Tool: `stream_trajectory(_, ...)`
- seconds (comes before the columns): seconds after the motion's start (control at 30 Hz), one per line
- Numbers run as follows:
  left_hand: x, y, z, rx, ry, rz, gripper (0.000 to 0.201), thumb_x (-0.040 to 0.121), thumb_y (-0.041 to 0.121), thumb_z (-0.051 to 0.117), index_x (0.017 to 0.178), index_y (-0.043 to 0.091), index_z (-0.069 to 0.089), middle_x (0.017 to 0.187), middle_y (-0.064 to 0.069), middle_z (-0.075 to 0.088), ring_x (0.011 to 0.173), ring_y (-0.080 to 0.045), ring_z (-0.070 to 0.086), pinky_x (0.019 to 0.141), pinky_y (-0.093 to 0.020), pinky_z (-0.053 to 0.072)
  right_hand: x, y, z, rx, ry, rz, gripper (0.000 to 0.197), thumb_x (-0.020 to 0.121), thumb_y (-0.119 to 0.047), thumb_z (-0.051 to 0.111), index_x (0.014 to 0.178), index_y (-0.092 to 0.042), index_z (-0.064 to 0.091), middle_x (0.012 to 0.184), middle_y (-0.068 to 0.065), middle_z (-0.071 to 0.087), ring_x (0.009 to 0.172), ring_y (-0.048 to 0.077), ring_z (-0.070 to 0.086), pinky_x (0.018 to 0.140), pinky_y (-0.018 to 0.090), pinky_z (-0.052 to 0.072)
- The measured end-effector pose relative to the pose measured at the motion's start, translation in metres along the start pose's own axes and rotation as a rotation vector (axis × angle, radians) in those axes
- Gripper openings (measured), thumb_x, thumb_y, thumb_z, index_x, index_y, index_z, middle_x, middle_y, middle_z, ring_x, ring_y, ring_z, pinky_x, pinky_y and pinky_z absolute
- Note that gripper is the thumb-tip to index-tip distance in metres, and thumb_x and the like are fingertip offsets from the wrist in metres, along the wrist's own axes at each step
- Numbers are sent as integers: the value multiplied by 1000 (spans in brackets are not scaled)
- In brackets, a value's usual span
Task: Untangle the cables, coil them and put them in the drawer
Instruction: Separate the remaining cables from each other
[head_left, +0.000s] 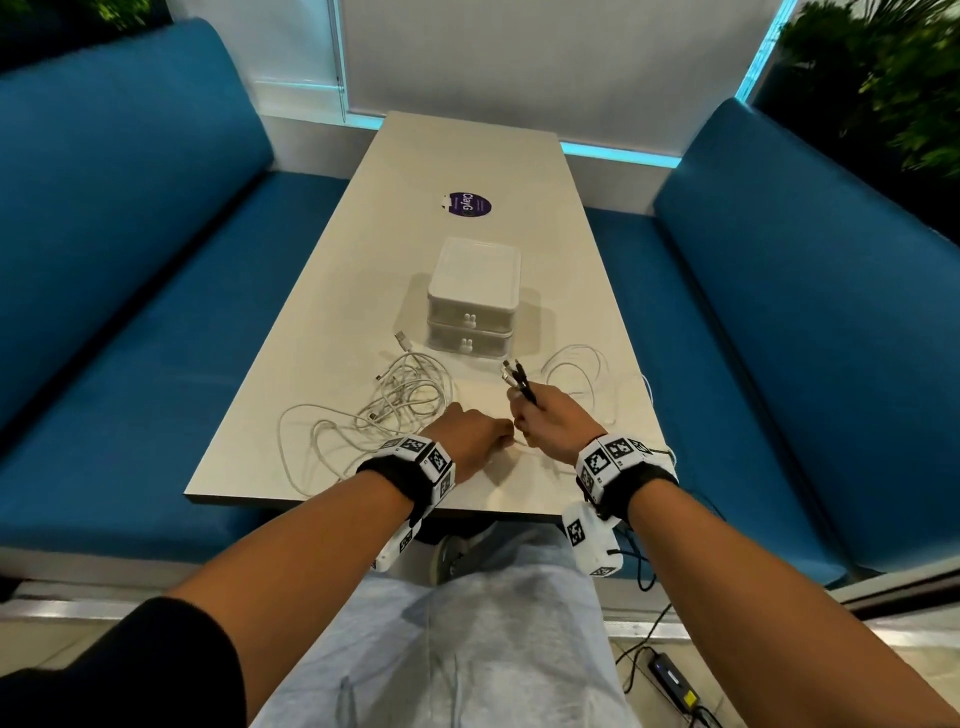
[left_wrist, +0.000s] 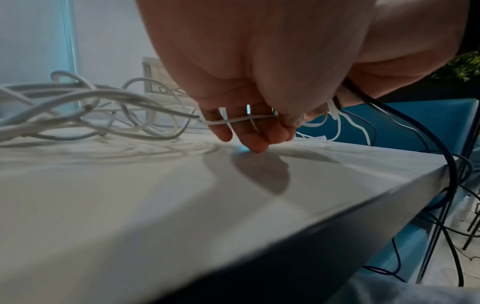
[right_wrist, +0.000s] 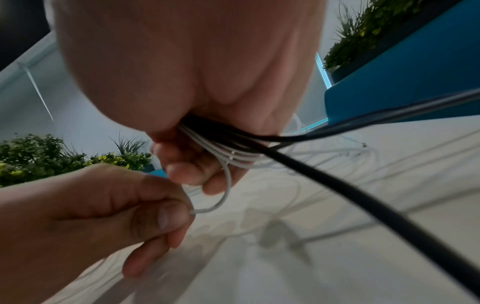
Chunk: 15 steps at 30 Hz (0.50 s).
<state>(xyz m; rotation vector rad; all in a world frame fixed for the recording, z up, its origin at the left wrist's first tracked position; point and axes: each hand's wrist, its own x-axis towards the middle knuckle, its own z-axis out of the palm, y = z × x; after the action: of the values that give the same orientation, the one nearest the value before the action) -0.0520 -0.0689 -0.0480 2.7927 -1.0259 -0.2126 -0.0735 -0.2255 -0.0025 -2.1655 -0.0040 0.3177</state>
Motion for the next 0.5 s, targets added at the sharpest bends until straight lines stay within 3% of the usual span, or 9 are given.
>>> stream_trajectory(0.17,2,1,3,92,30,54,26,103,33,40,106,23,64,95,-3,68,92,-27,56,80,-38,31,-3,0,1,-293,-15,-25,33,100,-34,44,72,-21,55,74,3,63,70,21,57,66,31,42)
stream_trajectory(0.27,-1,-8,3,-8,95,49,23,102,32,45,100,21,65,91,-6,69,91,-30,55,76,-37,34,-2,7,-6,-476,-37,-34,27,100,-32,44,87,-15,62,87,11,68,82,29,61,74,36,47)
stream_trajectory(0.37,-5,-23,1,-6,146,70,21,102,30,47,101,20,66,94,-2,70,95,-26,53,75,-34,27,-5,21,-18,-696,-18,6,30,100,-32,44,108,-9,60,100,17,66,91,35,62,75,37,47)
stream_trajectory(0.5,-11,-44,-3,-5,181,0,25,104,29,44,105,19,66,99,-3,70,96,-29,55,76,-35,29,-15,43,-42,-865,65,151,30,101,-32,39,115,-11,56,104,15,63,90,33,63,72,37,49)
